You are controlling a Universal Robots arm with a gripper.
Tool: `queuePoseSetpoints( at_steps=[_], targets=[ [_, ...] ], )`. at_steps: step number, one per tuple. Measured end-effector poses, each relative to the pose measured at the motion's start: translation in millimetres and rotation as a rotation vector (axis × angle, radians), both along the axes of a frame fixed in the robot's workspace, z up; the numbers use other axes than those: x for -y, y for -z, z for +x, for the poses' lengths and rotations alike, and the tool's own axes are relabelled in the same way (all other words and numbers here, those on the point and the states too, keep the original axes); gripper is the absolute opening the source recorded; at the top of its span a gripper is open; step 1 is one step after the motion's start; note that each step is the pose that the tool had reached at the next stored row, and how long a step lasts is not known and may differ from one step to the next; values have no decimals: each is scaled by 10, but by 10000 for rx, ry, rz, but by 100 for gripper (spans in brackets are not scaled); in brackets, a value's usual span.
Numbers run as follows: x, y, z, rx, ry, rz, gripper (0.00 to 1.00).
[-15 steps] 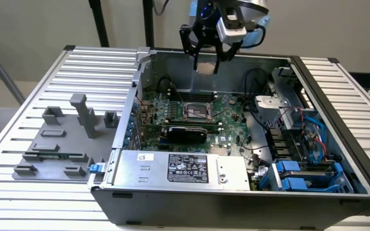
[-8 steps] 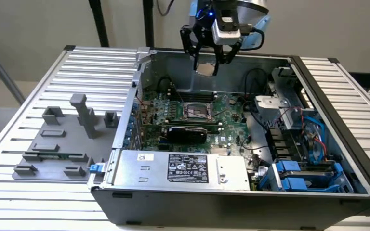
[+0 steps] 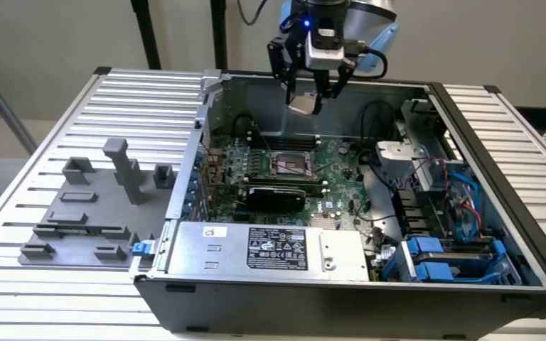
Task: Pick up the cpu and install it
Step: 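Place the cpu into insertion slot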
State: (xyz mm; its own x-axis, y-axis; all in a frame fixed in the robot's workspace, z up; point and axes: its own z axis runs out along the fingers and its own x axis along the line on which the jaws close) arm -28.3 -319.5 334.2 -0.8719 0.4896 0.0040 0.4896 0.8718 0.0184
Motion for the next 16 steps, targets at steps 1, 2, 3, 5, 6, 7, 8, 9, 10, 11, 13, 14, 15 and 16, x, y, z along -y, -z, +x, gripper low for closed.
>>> queuePoseSetpoints(
  at_steps=[1, 2, 3, 5, 6, 7, 8, 9, 10, 11, 13, 14, 15, 16],
  targets=[
    [0, 6, 0, 0, 191, 0, 55],
    [0, 11, 0, -1, 370, -1, 55],
    [0, 18, 0, -1, 545, -1, 55],
    [0, 32, 0, 0, 915, -1, 55],
    [0, 40, 0, -1, 1096, -2, 55],
    [0, 47, 0, -1, 1275, -1, 55],
    [0, 55, 0, -1, 1456, -1, 55],
    [0, 62, 0, -1, 1635, -2, 55],
    [0, 70, 0, -1, 1820, -1, 55],
    [0, 78, 0, -1, 2006, -2, 55],
    [0, 95, 0, -1, 2371, -1, 55],
    [0, 104, 0, -1, 2550, -2, 55],
    [0, 113, 0, -1, 2737, 0, 55],
    [0, 122, 0, -1, 2915, -2, 55]
  ],
)
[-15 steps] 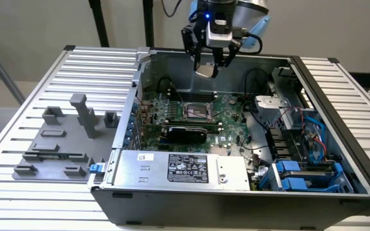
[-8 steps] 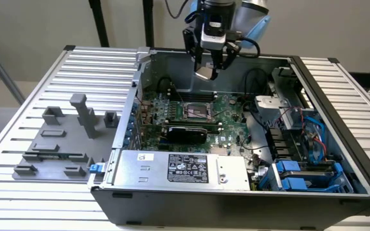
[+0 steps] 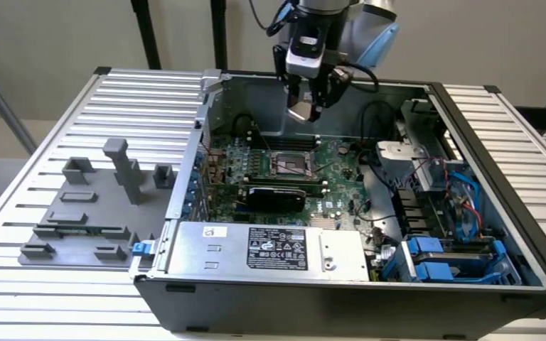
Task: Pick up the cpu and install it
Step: 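Place the cpu into insertion slot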
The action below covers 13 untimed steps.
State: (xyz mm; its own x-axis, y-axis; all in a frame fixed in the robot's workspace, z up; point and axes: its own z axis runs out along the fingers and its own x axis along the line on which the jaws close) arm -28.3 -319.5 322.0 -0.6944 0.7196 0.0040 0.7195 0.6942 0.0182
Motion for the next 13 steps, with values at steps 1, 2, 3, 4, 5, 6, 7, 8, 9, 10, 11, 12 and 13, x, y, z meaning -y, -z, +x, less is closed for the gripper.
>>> queuePoseSetpoints(
  at_steps=[1, 2, 3, 4, 5, 6, 7, 8, 9, 10, 11, 12, 13],
  targets=[
    [0, 10, 0, 1, 186, 1, 55],
    [0, 21, 0, 2, 366, 1, 55],
    [0, 33, 0, 6, 542, 1, 55],
    [0, 45, 0, 9, 703, 1, 55],
    [0, 58, 0, 11, 842, -1, 55],
    [0, 71, 0, 14, 971, -3, 55],
    [0, 85, -1, 18, 1087, -5, 55],
    [0, 103, -2, 24, 1187, -11, 55],
    [1, 121, -3, 29, 1264, -16, 55],
    [3, 139, -4, 35, 1339, -22, 55],
    [3, 157, -5, 40, 1417, -26, 55],
    [3, 175, -6, 46, 1509, -27, 55],
    [3, 193, -6, 49, 1606, -31, 55]
  ],
)
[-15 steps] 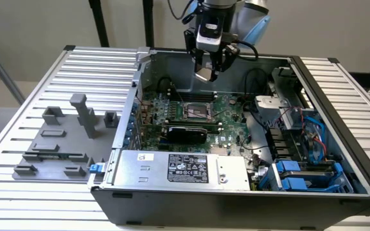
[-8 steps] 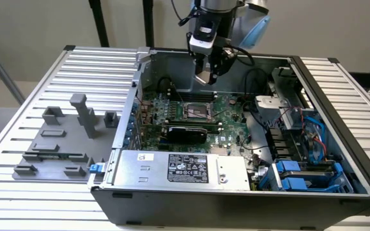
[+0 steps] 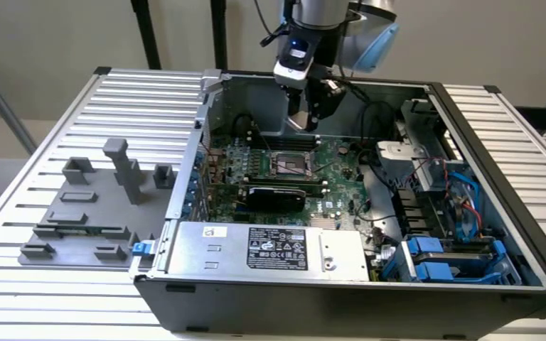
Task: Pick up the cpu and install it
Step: 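Place the cpu into insertion slot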
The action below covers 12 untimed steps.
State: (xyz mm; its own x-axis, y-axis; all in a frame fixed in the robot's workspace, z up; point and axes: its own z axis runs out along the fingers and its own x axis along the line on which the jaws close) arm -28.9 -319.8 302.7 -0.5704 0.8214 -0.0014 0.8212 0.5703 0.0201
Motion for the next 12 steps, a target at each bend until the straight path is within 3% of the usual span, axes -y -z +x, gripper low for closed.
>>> queuePoseSetpoints(
  at_steps=[12],
  targets=[
    [7, 196, -12, 15, 1058, -18, 55]
  ],
)
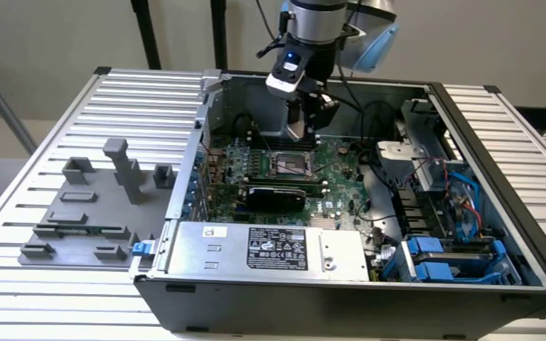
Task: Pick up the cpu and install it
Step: 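Place the cpu into insertion slot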
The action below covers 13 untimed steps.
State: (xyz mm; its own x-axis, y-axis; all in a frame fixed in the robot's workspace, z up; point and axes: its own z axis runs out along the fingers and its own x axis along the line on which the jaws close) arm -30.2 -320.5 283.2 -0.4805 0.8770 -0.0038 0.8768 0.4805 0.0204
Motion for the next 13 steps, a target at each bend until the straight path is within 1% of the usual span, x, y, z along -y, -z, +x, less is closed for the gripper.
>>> queuePoseSetpoints(
  at_steps=[2, 8, 13],
  targets=[
    [0, 25, 0, 1, 262, 1, 55],
    [0, 93, 0, 1, 1308, 2, 55],
    [1, 178, -4, 0, 1850, -1, 55]
  ],
)
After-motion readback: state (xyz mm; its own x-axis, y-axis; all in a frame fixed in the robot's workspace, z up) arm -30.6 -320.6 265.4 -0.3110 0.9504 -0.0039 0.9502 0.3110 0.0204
